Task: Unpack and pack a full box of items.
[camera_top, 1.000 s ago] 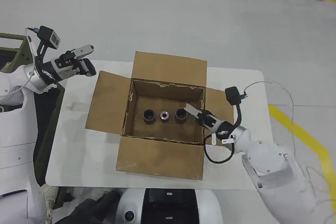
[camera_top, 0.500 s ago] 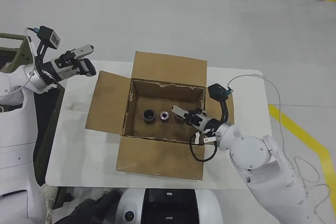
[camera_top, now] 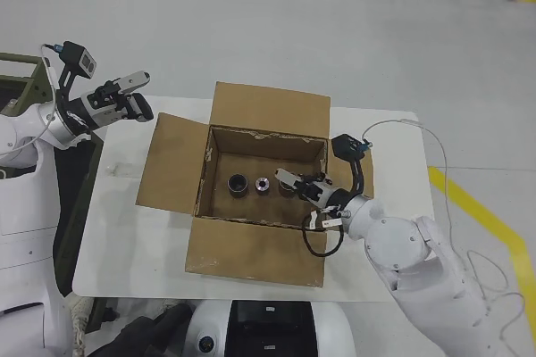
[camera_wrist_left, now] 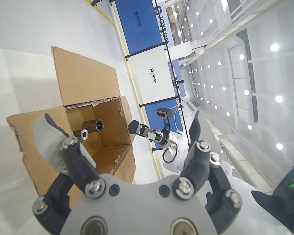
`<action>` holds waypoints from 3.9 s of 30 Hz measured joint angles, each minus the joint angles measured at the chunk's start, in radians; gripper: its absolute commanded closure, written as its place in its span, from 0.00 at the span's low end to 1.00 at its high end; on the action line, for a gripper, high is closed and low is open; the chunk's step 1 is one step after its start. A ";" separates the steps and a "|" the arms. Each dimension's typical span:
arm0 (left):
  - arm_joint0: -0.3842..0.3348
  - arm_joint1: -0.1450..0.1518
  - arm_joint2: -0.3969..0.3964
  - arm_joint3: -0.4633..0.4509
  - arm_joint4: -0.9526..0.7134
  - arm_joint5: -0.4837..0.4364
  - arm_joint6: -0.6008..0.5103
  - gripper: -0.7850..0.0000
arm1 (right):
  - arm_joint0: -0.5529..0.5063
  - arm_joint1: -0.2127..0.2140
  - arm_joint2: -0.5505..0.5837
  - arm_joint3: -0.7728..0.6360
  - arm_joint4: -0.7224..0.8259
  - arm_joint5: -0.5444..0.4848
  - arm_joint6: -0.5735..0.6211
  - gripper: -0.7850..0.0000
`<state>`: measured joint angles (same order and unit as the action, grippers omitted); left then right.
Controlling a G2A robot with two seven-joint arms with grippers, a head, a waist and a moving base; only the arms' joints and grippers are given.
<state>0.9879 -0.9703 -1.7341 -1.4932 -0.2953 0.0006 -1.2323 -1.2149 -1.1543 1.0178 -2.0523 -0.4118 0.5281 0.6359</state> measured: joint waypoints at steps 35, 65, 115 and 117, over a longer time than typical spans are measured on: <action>0.000 0.000 0.000 0.000 0.000 0.000 0.000 0.00 | 0.379 -0.097 -0.370 0.300 -0.453 0.108 0.327 0.00; 0.000 0.000 0.000 0.000 0.000 0.000 0.000 0.00 | 0.431 -0.164 -0.408 0.443 -0.483 0.123 0.343 0.29; 0.000 0.000 0.000 0.000 0.000 0.000 0.000 0.00 | 0.451 -0.286 -0.384 0.685 -0.517 0.195 0.404 0.69; 0.000 0.000 0.000 0.000 0.000 0.000 0.000 0.00 | 0.449 -0.287 -0.380 0.685 -0.524 0.194 0.407 0.76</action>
<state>0.9879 -0.9703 -1.7341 -1.4932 -0.2953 0.0006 -1.2323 -0.7660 -1.4417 0.6378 -1.3675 -0.9362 0.7224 1.0431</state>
